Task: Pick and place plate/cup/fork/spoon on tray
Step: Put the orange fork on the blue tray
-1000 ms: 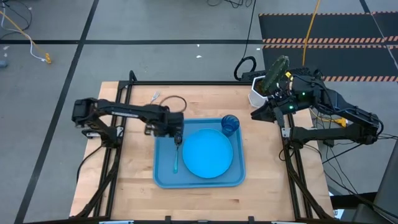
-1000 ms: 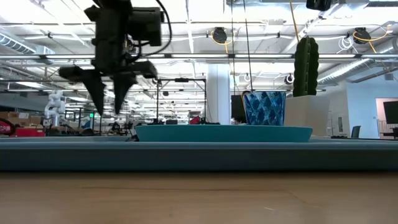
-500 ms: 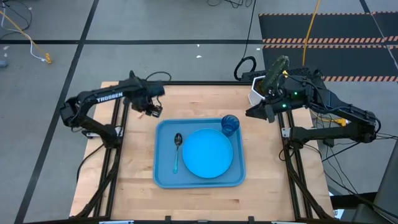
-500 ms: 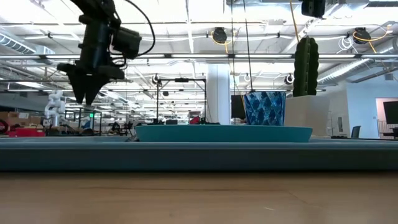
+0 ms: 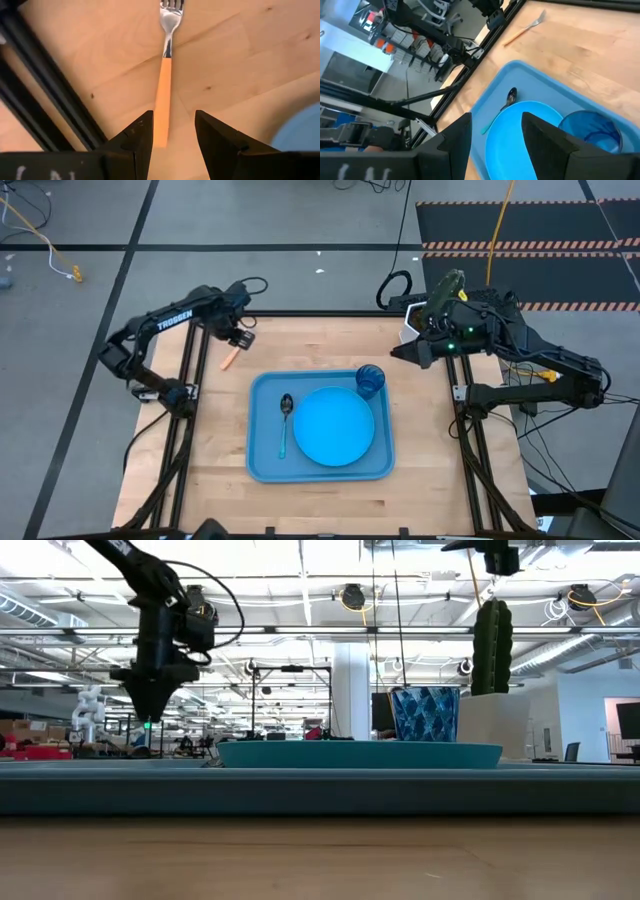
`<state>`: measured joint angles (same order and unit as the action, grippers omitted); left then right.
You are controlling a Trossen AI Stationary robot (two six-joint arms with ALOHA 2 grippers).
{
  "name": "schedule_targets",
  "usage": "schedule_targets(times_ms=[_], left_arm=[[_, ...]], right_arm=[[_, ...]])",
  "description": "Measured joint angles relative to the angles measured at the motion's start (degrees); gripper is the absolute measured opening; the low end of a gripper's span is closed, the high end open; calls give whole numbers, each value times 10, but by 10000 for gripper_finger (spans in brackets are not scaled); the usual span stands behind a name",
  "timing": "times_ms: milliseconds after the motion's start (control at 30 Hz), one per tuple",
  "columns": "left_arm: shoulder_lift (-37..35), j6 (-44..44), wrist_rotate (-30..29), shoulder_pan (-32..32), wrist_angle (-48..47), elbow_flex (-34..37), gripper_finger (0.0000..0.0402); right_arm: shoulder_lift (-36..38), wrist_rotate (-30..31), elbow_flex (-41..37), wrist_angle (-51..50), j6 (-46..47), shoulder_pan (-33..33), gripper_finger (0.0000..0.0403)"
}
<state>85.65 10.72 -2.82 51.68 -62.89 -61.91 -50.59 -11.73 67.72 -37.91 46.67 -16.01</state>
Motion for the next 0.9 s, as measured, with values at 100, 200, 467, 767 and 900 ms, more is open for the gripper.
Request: schedule_targets(times_ms=[100, 200, 467, 767, 900], left_arm=[[32, -29, 3, 2, -2, 0, 149], [63, -45, 4, 4, -2, 0, 149], [110, -62, 3, 4, 34, 0, 149], [115, -65, 14, 4, 68, 0, 149], [115, -66, 16, 4, 76, 5, 149]], right_arm=[[-4, 8, 0, 0, 9, 0, 167], [-5, 15, 0, 0, 19, 0, 167], [-7, 15, 0, 0, 36, 0, 167], [-7, 15, 0, -1, 47, 0, 167], [-7, 15, 0, -1, 47, 0, 167]])
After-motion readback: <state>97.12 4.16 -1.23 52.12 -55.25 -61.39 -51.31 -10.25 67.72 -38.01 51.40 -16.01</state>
